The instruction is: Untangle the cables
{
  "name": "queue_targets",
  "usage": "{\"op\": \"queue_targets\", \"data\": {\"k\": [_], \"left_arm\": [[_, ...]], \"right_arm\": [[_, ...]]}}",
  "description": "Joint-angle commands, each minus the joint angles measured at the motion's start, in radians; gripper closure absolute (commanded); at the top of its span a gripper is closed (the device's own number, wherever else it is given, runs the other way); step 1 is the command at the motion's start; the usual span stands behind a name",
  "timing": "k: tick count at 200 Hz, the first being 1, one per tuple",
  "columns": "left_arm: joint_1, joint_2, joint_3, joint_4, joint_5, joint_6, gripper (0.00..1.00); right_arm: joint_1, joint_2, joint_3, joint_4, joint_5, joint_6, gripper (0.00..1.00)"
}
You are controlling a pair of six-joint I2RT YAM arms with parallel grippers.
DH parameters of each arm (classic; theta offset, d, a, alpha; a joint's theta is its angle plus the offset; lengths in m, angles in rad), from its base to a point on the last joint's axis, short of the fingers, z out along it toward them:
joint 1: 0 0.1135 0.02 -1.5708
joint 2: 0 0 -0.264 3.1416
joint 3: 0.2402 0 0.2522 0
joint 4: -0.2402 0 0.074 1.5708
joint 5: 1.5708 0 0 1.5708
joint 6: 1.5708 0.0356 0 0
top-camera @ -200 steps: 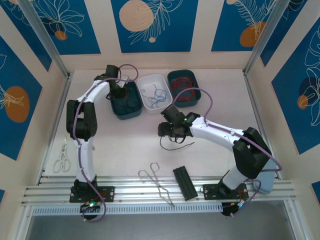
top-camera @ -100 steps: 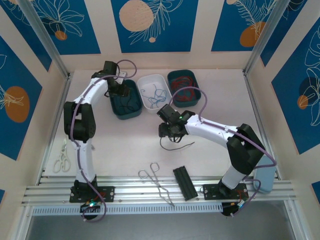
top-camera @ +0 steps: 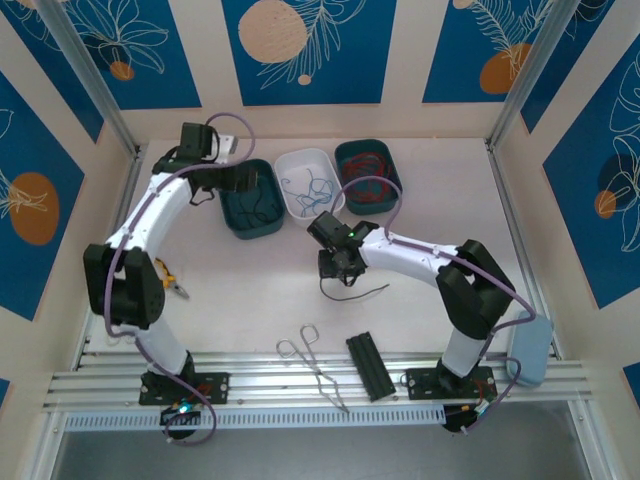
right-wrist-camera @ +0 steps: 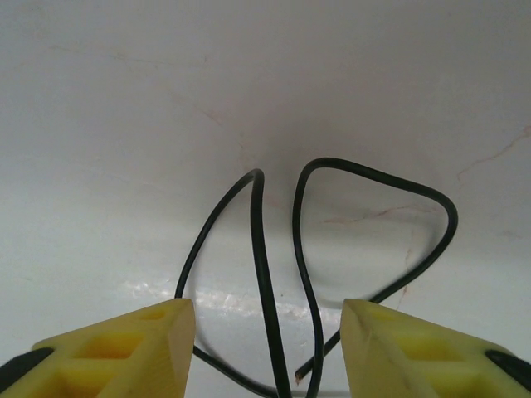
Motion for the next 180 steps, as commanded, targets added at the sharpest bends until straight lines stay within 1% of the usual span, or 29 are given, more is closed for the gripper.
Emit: {"op": "queue_targets", "data": {"k": [1,4,12,14,18,28,38,46,77,101,126,145,180], "left_arm": [[0.008,-0.102,-0.097,0.081,0.044,-0.076,0.07],[0.007,-0.114,-0.111,0.087,0.045,-0.082,0.06],[0.006,-0.146,-0.149,0.105,0.045,-0.095,0.04],[0.005,-0.153,-0.159,0.11,0.046,-0.099,0.03],[0.005,-0.167,-0.177,0.117,0.048,-0.104,0.02],[0.0,-0.208,-0.224,0.142,0.06,-0.117,0.0],[-0.006,-0.249,-0.278,0.172,0.081,-0.133,0.0],[-0.012,-0.283,-0.324,0.207,0.104,-0.146,0.0],[-0.051,-0.417,-0.517,0.368,0.181,-0.203,0.0],[-0.107,-0.5,-0.635,0.469,0.21,-0.251,0.0],[-0.213,-0.553,-0.731,0.545,0.177,-0.268,0.0],[-0.297,-0.566,-0.784,0.598,0.151,-0.284,0.0],[-0.39,-0.545,-0.844,0.721,0.15,-0.354,0.06]], "right_arm": [[-0.003,0.017,0.042,-0.029,0.007,-0.022,0.64],[-0.004,0.017,0.043,-0.03,0.008,-0.024,0.66],[-0.002,0.011,0.054,-0.034,0.012,-0.029,0.74],[-0.002,0.01,0.054,-0.035,0.012,-0.029,0.75],[-0.003,0.003,0.059,-0.035,0.014,-0.032,0.8],[-0.004,-0.01,0.065,-0.035,0.014,-0.037,0.88],[-0.004,-0.032,0.074,-0.037,0.008,-0.04,0.94],[-0.004,-0.05,0.08,-0.037,0.003,-0.042,0.97],[-0.01,-0.138,0.088,-0.017,-0.042,-0.034,0.99],[-0.032,-0.205,0.069,0.03,-0.104,-0.008,1.0],[-0.067,-0.273,0.023,0.127,-0.208,0.014,1.0],[-0.091,-0.317,-0.014,0.205,-0.277,0.031,1.0],[-0.107,-0.364,-0.041,0.277,-0.334,0.045,1.0]]}}
